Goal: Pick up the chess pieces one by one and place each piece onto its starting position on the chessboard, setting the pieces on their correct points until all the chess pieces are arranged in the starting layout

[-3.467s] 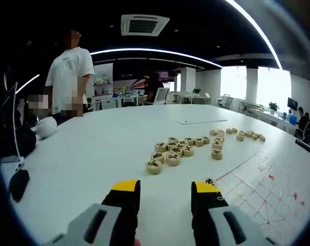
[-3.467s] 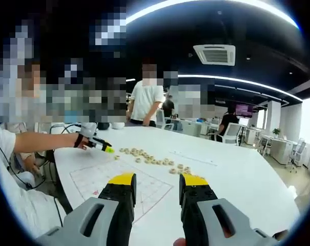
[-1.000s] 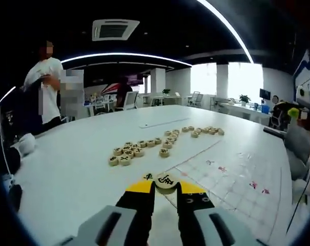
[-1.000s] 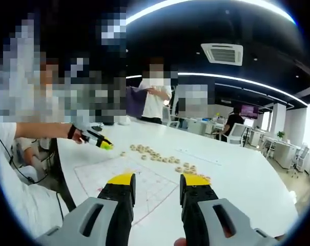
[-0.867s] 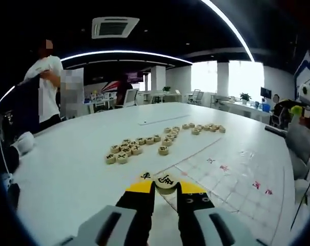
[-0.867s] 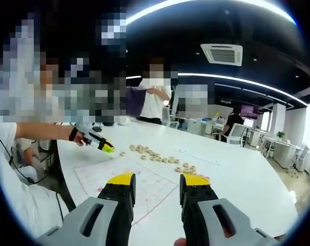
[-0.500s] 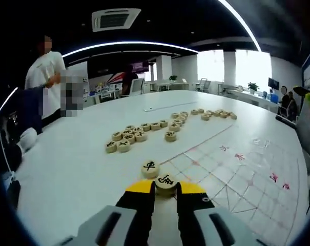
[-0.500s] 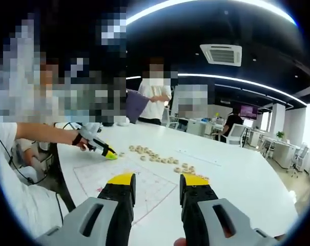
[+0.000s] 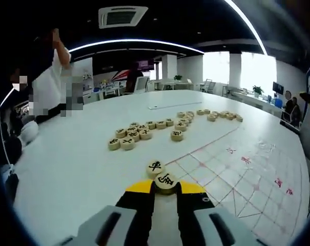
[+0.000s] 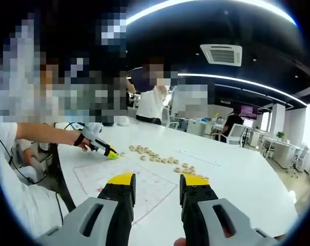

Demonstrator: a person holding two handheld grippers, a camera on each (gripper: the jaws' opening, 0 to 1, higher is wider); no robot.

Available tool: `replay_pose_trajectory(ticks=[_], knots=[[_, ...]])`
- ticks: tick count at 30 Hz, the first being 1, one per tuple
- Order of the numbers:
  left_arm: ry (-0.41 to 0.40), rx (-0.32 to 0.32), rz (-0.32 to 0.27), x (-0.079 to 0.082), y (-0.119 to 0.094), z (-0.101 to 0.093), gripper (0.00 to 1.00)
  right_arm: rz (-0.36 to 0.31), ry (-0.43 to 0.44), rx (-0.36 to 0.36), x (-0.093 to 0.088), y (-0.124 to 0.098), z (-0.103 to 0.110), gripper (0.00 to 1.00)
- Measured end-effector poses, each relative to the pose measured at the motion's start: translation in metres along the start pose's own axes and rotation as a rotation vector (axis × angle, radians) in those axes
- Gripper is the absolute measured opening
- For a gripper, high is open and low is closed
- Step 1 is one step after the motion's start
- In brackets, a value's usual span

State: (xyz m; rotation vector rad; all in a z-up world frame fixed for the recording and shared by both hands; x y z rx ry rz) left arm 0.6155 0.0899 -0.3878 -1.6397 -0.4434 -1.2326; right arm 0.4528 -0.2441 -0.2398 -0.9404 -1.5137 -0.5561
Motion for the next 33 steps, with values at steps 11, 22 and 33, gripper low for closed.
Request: replay_pose_trajectory(ticks=[11, 22, 33], knots=[[0.034, -0.023, -0.005, -0.007, -0.016, -0.01, 0.46, 0.002, 0.0, 0.0, -0.001, 0.0, -0.001, 0.35], [0.009, -0.026, -0.061, 0.0, -0.051, -0.001, 0.59, 0.004, -0.002, 0.002, -0.001, 0.001, 0.0, 0.35], [-0.026, 0.039, -0.105, 0.021, -0.053, 0.052, 0.53, 0.011, -0.004, 0.008, -0.002, 0.003, 0.002, 0.35]])
Point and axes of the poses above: the point that each gripper's makers call its tool centre point, and the gripper's own axes: y roughly forward along the fingers, z roughly to its left, x roughly out of its top, the point moved 3 cm from there along -y, roughly backward along the fingers, and after that the axes turned 1 degree about x, right-handed, at the moved point
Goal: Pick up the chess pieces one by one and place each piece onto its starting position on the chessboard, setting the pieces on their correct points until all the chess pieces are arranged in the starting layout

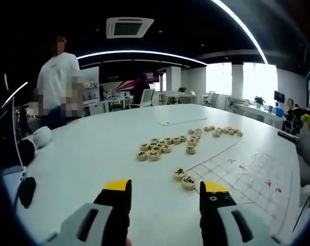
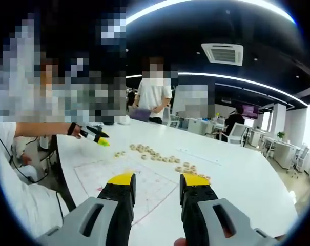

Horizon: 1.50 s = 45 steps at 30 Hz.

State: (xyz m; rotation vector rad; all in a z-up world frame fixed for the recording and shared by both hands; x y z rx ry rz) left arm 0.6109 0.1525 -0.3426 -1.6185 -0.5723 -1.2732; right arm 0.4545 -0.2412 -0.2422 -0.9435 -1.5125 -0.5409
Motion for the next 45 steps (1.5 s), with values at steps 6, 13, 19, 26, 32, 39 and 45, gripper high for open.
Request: replay_pose_trajectory(ticks=[6, 13, 19, 26, 32, 39, 45], knots=[[-0.007, 0.026, -0.015, 0.008, 0.012, 0.011, 0.51, 0.001, -0.002, 0.002, 0.0, 0.0, 0.001, 0.35], [0.014, 0.073, -0.006, 0.01, 0.032, 0.022, 0.45, 0.0, 0.001, 0.0, 0.0, 0.0, 0.0, 0.35], [0.013, 0.127, 0.005, 0.011, 0.058, 0.036, 0.37, 0.001, 0.0, 0.003, -0.001, 0.0, 0.0, 0.35], [0.01, 0.156, 0.064, -0.002, 0.096, 0.041, 0.35, 0.002, 0.004, -0.001, -0.002, 0.0, -0.002, 0.35], [-0.02, 0.175, 0.057, 0.0, 0.114, 0.051, 0.32, 0.0, 0.006, -0.001, -0.002, 0.0, -0.003, 0.35], [-0.097, 0.154, 0.022, 0.007, 0.133, 0.056, 0.31, 0.0, 0.006, 0.005, -0.002, 0.0, -0.002, 0.35], [-0.102, 0.16, -0.001, 0.006, 0.139, 0.045, 0.22, 0.005, 0.009, 0.005, -0.004, 0.002, -0.003, 0.35]])
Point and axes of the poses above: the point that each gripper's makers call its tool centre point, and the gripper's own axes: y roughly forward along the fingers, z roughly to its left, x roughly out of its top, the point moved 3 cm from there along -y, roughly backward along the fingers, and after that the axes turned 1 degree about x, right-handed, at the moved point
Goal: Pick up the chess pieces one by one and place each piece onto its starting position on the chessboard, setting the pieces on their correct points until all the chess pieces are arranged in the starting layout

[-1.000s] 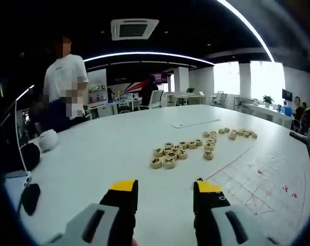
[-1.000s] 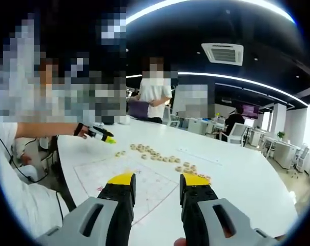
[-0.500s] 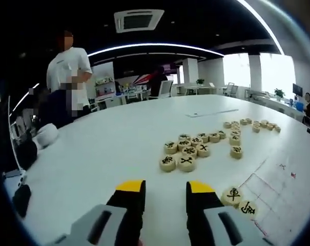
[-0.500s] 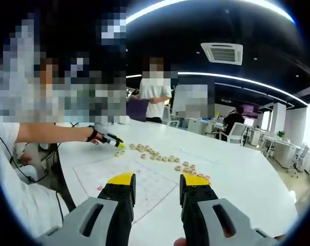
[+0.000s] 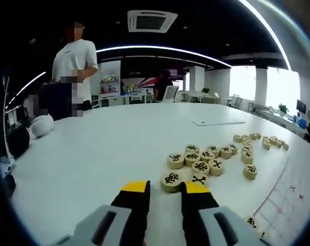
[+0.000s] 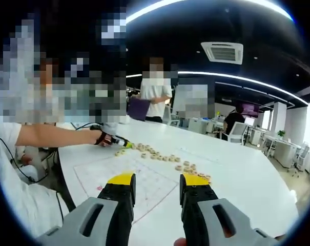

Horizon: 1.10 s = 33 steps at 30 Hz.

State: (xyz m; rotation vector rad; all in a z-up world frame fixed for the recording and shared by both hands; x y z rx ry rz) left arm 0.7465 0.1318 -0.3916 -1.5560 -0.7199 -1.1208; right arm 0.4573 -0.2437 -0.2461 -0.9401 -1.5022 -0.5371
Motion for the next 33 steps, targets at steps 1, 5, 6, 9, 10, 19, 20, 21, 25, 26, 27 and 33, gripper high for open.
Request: replay_pose_trajectory(ticks=[1, 5, 6, 9, 10, 19, 20, 21, 25, 26, 27, 33], knots=[[0.01, 0.004, -0.005, 0.001, 0.0, -0.001, 0.19, 0.001, 0.0, 0.0, 0.0, 0.0, 0.0, 0.35], [0.023, 0.021, -0.004, 0.001, -0.004, 0.002, 0.19, -0.002, -0.001, -0.001, 0.001, -0.001, -0.001, 0.35], [0.024, 0.026, -0.004, 0.002, -0.006, 0.004, 0.19, -0.003, -0.001, -0.001, 0.001, -0.001, -0.001, 0.35], [0.015, 0.03, -0.015, 0.002, -0.012, 0.005, 0.19, -0.006, -0.005, 0.0, 0.002, -0.002, 0.0, 0.35], [0.013, 0.03, -0.018, 0.004, -0.015, 0.005, 0.19, -0.007, -0.004, -0.001, 0.002, -0.002, 0.001, 0.35], [0.02, -0.051, -0.011, 0.016, -0.041, -0.01, 0.19, 0.001, -0.008, 0.002, 0.001, 0.0, 0.003, 0.35], [0.032, -0.066, -0.022, 0.019, -0.047, -0.014, 0.19, 0.004, -0.013, 0.005, 0.001, 0.0, 0.005, 0.35], [0.041, -0.078, -0.027, 0.022, -0.05, -0.016, 0.19, 0.004, -0.016, 0.008, 0.001, 0.0, 0.006, 0.35], [0.076, -0.124, -0.04, 0.028, -0.069, -0.025, 0.19, 0.004, -0.022, 0.018, 0.002, 0.001, 0.008, 0.35], [0.08, -0.137, -0.046, 0.029, -0.076, -0.028, 0.19, 0.006, -0.023, 0.021, 0.002, 0.001, 0.008, 0.35], [0.083, -0.15, -0.051, 0.029, -0.083, -0.03, 0.19, 0.007, -0.024, 0.024, 0.001, 0.001, 0.009, 0.35], [0.093, -0.211, -0.051, 0.019, -0.111, -0.042, 0.19, 0.009, -0.025, 0.026, 0.001, 0.001, 0.009, 0.35]])
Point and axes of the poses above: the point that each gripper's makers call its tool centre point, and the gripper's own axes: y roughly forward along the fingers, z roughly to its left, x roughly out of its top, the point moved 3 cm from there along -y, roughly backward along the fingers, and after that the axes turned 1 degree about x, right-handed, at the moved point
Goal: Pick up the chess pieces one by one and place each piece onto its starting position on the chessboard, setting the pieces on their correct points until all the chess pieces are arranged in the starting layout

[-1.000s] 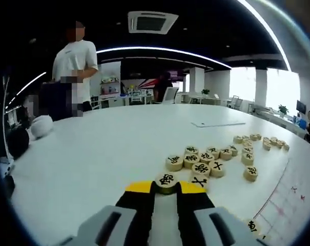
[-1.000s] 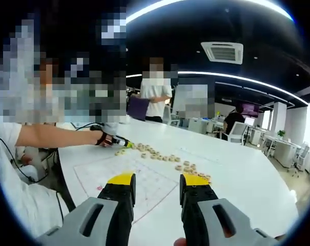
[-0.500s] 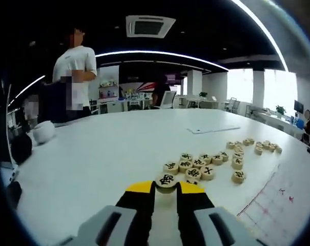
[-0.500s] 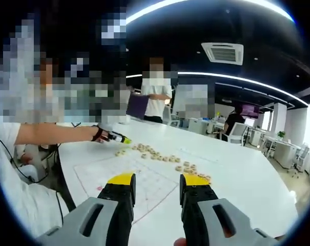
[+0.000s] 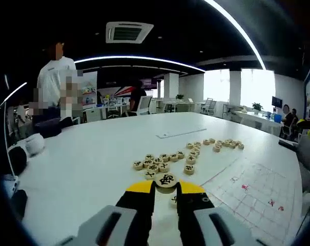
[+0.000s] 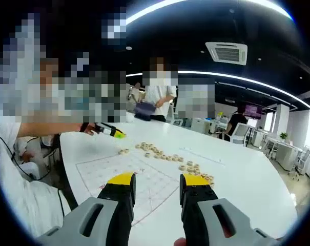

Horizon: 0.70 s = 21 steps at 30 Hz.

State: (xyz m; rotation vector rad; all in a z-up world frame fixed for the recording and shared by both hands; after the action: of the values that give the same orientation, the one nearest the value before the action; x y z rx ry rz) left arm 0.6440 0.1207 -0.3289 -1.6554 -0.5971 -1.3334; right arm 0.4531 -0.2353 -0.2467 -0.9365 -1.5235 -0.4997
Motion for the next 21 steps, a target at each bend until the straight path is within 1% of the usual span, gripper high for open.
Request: replay_pose_trajectory(ticks=[3, 6, 10, 14, 21], knots=[[0.005, -0.032, 0.015, -0.009, -0.012, -0.01, 0.19, -0.002, -0.001, 0.002, 0.001, 0.0, 0.001, 0.35], [0.003, -0.051, 0.03, -0.016, -0.018, -0.016, 0.19, -0.002, -0.001, 0.003, 0.001, 0.0, 0.002, 0.35], [0.008, -0.078, 0.062, -0.029, -0.022, -0.026, 0.19, 0.001, -0.005, 0.007, 0.001, 0.0, 0.004, 0.35], [0.028, -0.098, 0.103, -0.046, -0.022, -0.036, 0.19, 0.001, -0.005, 0.006, 0.001, 0.0, 0.003, 0.35], [0.019, -0.111, 0.131, -0.059, -0.015, -0.045, 0.19, 0.007, -0.005, 0.007, 0.0, 0.001, 0.003, 0.35]])
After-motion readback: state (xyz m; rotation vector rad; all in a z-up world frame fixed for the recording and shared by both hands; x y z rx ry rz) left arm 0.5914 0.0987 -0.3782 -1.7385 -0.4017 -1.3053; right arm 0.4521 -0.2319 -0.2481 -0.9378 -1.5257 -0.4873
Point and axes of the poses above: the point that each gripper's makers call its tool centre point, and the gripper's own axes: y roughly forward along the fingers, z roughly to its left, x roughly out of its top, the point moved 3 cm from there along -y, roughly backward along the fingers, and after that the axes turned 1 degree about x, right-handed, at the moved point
